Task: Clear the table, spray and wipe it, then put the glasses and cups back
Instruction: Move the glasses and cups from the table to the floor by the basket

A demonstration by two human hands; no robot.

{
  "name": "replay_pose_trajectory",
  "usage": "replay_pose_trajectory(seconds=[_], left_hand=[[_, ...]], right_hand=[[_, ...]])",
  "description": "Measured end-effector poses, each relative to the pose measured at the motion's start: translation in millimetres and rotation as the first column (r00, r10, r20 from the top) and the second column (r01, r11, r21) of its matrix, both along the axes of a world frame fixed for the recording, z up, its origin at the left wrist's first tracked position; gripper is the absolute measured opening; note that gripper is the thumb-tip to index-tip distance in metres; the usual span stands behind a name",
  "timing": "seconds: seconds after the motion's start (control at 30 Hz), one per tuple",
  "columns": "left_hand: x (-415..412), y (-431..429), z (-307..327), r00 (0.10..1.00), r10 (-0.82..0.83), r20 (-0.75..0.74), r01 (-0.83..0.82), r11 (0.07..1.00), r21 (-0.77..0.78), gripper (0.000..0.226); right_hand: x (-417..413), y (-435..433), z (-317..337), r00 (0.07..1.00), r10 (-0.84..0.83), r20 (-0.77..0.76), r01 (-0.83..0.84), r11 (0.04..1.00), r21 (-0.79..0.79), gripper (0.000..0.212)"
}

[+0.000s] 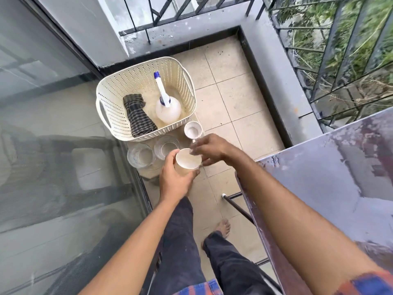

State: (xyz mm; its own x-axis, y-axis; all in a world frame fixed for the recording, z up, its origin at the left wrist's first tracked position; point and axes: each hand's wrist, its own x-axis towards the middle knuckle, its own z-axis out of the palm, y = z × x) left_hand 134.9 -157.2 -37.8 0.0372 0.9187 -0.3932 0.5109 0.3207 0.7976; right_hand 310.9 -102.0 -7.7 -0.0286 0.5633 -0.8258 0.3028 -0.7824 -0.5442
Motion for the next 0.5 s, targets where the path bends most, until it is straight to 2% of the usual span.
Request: replay_pose_trajectory(seconds=[0.13, 0.27, 0.37, 0.5], left_hand=[[2.2, 5.1, 6.9, 0.999, -0.041, -0.004, 0.041, 0.999, -0.003, 0.079], [-4.6, 9.0, 9.1, 0.997, -0.072, -0.01, 0.072, 0.997, -0.023, 0.085], [-13.5, 10.9, 11.3, 0.996, -0.071, -0.061, 0.072, 0.997, 0.001, 0.091], [-28.3, 11.8, 14.6, 0.984, 0.054, -0.171, -0.042, 0.997, 0.072, 0.07]], right_hand=[[-4.0, -5.6, -3.4, 0.943, 0.088, 0.321, -0.129, 0.986, 0.106, 0.032], [-9.2, -4.0, 3.6, 0.884, 0.139, 0.447, -0.235, 0.957, 0.168, 0.028], [-11.4, -2.4, 1.5, 0.838, 0.049, 0.544, -0.209, 0.949, 0.236, 0.033], [-7.5, 1.3, -6.4, 0.811, -0.112, 0.574, -0.088, 0.946, 0.31, 0.029]])
